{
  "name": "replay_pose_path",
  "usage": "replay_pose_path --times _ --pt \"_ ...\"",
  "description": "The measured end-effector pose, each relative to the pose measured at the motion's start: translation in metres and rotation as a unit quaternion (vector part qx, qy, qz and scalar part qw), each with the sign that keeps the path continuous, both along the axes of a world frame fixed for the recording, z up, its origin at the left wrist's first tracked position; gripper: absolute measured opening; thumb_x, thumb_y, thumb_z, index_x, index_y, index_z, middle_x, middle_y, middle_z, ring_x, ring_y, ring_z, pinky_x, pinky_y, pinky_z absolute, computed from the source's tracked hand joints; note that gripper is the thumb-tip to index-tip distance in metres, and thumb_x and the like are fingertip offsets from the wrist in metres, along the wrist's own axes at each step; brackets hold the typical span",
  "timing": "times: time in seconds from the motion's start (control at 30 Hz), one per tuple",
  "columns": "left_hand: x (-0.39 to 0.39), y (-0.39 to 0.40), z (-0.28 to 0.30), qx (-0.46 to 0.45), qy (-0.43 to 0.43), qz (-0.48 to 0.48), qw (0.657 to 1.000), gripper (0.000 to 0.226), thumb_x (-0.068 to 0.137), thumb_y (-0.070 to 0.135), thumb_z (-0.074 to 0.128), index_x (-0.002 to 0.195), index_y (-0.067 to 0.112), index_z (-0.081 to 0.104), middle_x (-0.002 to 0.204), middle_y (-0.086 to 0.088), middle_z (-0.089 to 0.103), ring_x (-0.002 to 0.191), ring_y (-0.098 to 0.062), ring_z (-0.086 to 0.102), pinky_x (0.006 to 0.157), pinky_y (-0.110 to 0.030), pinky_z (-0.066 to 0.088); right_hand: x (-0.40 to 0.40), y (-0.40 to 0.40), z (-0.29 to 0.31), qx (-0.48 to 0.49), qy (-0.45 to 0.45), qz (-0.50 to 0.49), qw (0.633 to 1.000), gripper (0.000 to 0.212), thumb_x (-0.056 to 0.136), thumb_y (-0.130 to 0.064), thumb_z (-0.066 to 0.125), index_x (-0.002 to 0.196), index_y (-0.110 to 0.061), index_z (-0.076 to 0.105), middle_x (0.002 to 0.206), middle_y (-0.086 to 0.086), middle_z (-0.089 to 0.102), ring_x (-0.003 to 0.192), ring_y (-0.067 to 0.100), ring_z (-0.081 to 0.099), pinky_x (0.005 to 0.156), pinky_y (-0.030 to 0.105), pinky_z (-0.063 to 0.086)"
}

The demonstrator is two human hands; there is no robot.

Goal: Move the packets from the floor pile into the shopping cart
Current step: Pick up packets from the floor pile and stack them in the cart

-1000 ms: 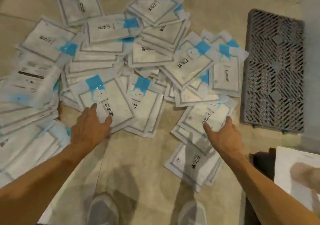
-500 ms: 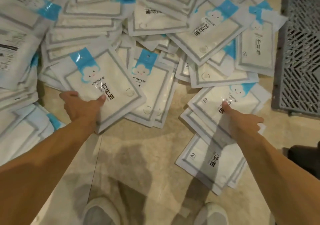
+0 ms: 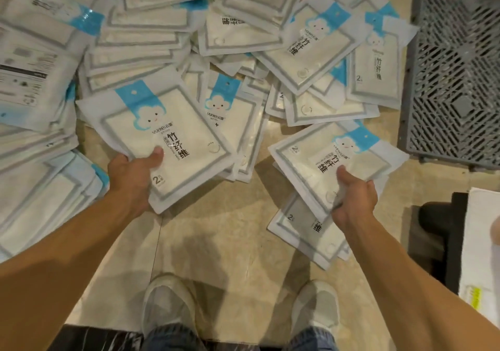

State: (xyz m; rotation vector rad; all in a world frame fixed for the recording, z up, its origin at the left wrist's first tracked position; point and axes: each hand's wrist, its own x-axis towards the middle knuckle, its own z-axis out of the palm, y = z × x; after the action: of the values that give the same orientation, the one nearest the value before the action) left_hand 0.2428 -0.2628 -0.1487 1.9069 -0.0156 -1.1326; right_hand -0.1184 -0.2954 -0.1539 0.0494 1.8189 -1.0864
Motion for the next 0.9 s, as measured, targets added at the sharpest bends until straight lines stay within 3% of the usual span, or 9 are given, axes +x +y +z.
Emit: replay_pose_path --times 0.13,0.2,0.27,0.4,0.5,0.57,0.7,0.9 --pt "0.009 0.001 0.059 -0.027 -0.002 -0.053 0.998 0.028 0.081 0.000 0.080 0.101 0.016 0.070 0.093 0.005 0.078 0.084 -0.015 0.077 0.075 -0.036 0.061 0.003 0.005 0.051 -0.006 -0.032 0.071 0.997 0.028 0.082 0.002 0.079 0.093 -0.019 0.063 0.118 0.018 0.074 0.089 0.029 0.075 0.077 0.046 0.060" --pt "0.016 -0.001 0.097 -0.048 -0.006 -0.081 0.996 0.039 0.079 -0.006 0.078 0.112 0.014 0.070 0.096 0.004 0.079 0.087 -0.014 0.076 0.069 -0.030 0.062 0.007 0.002 0.084 -0.025 -0.041 0.104 0.993 0.027 0.084 0.003 0.075 0.105 -0.012 0.067 0.118 0.016 0.075 0.099 0.032 0.076 0.086 0.049 0.060" --pt "0.024 -0.005 0.135 -0.066 -0.013 -0.102 0.992 0.040 0.078 -0.010 0.076 0.108 0.016 0.070 0.088 0.008 0.079 0.081 -0.010 0.076 0.062 -0.024 0.060 0.016 -0.005 0.121 -0.042 -0.053 0.136 0.988 0.035 0.087 0.004 0.072 0.121 -0.003 0.067 0.118 0.015 0.075 0.106 0.033 0.074 0.092 0.051 0.059" --pt "0.051 -0.016 0.234 -0.093 -0.029 -0.113 0.989 0.038 0.076 -0.011 0.075 0.101 0.017 0.070 0.084 0.007 0.079 0.079 -0.012 0.076 0.058 -0.023 0.059 0.045 -0.035 0.228 -0.080 -0.062 0.228 0.968 0.031 0.092 0.000 0.067 0.123 -0.003 0.068 0.113 0.014 0.077 0.100 0.031 0.076 0.082 0.044 0.064" --pt "0.080 -0.027 0.320 -0.107 -0.030 -0.112 0.988 0.036 0.075 -0.006 0.079 0.103 0.015 0.070 0.092 0.000 0.080 0.085 -0.020 0.077 0.069 -0.032 0.061 0.066 -0.067 0.328 -0.119 -0.060 0.307 0.942 0.029 0.095 -0.002 0.064 0.123 -0.002 0.069 0.115 0.016 0.076 0.105 0.033 0.074 0.089 0.047 0.061" --pt "0.102 -0.034 0.386 -0.130 -0.032 -0.112 0.985 0.035 0.074 -0.004 0.080 0.104 0.011 0.071 0.094 -0.003 0.079 0.086 -0.023 0.077 0.078 -0.038 0.058 0.083 -0.088 0.398 -0.144 -0.058 0.339 0.928 0.023 0.096 -0.002 0.062 0.118 -0.003 0.070 0.112 0.016 0.077 0.098 0.030 0.076 0.087 0.046 0.061" --pt "0.141 -0.037 0.517 -0.182 -0.041 -0.102 0.977 0.034 0.078 -0.007 0.076 0.103 0.014 0.071 0.095 -0.002 0.079 0.085 -0.020 0.077 0.079 -0.038 0.056 0.129 -0.111 0.534 -0.182 -0.067 0.384 0.903 0.017 0.095 0.000 0.062 0.110 -0.001 0.070 0.102 0.018 0.078 0.080 0.026 0.078 0.069 0.037 0.065" --pt "0.197 -0.004 0.700 -0.216 -0.060 -0.091 0.970 0.049 0.062 0.002 0.089 0.108 0.009 0.072 0.100 -0.010 0.079 0.095 -0.033 0.075 0.090 -0.048 0.056 0.210 -0.103 0.719 -0.189 -0.098 0.435 0.875 0.024 0.091 -0.002 0.067 0.113 0.007 0.070 0.106 0.024 0.076 0.077 0.029 0.077 0.074 0.043 0.063"
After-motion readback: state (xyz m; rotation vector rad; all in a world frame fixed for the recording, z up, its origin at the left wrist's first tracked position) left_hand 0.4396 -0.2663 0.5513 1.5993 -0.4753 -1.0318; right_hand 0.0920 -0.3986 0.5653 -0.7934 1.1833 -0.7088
